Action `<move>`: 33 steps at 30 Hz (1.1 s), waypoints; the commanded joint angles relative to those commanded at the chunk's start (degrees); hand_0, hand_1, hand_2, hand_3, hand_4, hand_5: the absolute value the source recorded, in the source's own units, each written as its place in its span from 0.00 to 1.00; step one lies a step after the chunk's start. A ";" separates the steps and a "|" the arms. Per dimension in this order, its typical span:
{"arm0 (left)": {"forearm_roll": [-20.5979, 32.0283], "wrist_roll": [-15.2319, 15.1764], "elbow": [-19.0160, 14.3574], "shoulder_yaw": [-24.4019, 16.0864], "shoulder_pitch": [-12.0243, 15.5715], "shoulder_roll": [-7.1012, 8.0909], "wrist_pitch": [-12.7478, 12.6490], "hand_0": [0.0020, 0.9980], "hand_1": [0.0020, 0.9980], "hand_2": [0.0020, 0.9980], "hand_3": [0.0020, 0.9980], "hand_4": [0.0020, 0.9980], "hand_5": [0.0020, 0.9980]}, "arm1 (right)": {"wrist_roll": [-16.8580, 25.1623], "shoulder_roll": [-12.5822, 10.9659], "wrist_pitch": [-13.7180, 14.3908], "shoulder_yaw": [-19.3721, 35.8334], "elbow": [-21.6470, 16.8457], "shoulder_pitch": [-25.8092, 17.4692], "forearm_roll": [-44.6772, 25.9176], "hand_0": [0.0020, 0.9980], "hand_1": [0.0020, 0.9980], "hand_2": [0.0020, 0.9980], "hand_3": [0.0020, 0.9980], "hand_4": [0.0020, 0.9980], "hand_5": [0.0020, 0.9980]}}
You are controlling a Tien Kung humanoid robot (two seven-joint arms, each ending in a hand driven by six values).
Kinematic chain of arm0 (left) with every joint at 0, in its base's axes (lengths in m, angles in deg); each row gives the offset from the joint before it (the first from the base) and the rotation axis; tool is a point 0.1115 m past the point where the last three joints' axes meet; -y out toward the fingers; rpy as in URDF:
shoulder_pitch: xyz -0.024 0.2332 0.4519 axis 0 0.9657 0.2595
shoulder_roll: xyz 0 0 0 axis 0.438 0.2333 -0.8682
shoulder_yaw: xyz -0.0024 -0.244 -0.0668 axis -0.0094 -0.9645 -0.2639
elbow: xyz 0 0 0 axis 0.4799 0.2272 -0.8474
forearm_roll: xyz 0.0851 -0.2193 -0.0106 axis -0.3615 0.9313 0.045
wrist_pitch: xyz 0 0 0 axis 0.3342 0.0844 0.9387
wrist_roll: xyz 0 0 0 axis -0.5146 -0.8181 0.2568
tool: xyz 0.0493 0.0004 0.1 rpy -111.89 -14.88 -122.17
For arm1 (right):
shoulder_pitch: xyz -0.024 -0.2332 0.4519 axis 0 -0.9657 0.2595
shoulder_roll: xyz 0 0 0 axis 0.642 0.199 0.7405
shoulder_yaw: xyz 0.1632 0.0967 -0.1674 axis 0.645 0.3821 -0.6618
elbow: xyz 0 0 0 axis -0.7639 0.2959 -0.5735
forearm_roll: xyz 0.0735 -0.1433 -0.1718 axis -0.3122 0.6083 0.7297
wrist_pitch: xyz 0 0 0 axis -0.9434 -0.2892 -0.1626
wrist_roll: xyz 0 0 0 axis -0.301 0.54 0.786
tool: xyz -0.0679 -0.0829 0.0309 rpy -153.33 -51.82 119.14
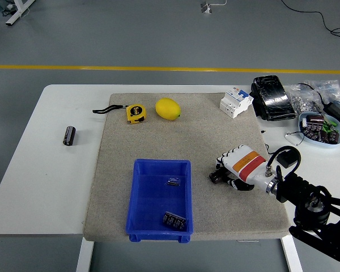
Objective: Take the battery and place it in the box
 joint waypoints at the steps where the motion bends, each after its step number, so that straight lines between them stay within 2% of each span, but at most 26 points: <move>1: 0.06 -0.02 0.00 0.05 0.00 0.02 -0.02 0.69 0.67 0.71 0.62 0.64 0.65 | 0.07 -0.05 -0.11 0.13 -0.12 -0.01 0.13 0.42 0.59 0.70 0.77 0.96 0.22; 15: 0.21 -0.07 0.05 0.16 -0.21 0.17 0.17 0.69 0.67 0.72 0.62 0.64 0.65 | 0.33 -0.41 -1.28 1.00 -1.79 -0.36 1.75 0.43 0.59 0.71 0.78 0.97 0.22; 24: 0.23 -0.05 0.03 0.23 -0.25 0.25 0.17 0.69 0.67 0.72 0.62 0.64 0.65 | 0.49 -0.51 0.35 1.27 -2.67 -0.72 2.18 0.40 0.59 0.70 0.78 0.96 0.21; 25: 0.23 -0.04 0.03 0.24 -0.27 0.24 0.18 0.69 0.67 0.72 0.62 0.64 0.65 | 0.55 -0.50 0.63 1.25 -2.65 -0.74 2.10 0.34 0.51 0.61 0.64 0.88 0.18; 30: 0.14 -0.04 0.02 0.21 -0.29 0.26 0.22 0.69 0.67 0.72 0.62 0.64 0.65 | 0.72 -0.47 1.74 1.17 -2.37 -0.83 1.57 0.34 0.51 0.61 0.64 0.88 0.18; 31: 0.11 -0.05 0.02 0.19 -0.29 0.26 0.24 0.69 0.67 0.72 0.62 0.64 0.65 | 0.75 -0.46 1.80 1.15 -2.28 -0.85 1.45 0.31 0.48 0.56 0.57 0.81 0.15; 33: 0.08 -0.06 0.01 0.21 -0.31 0.25 0.27 0.69 0.67 0.72 0.62 0.64 0.65 | 0.87 -0.47 1.74 1.08 -2.05 -0.87 1.11 0.31 0.48 0.56 0.57 0.81 0.15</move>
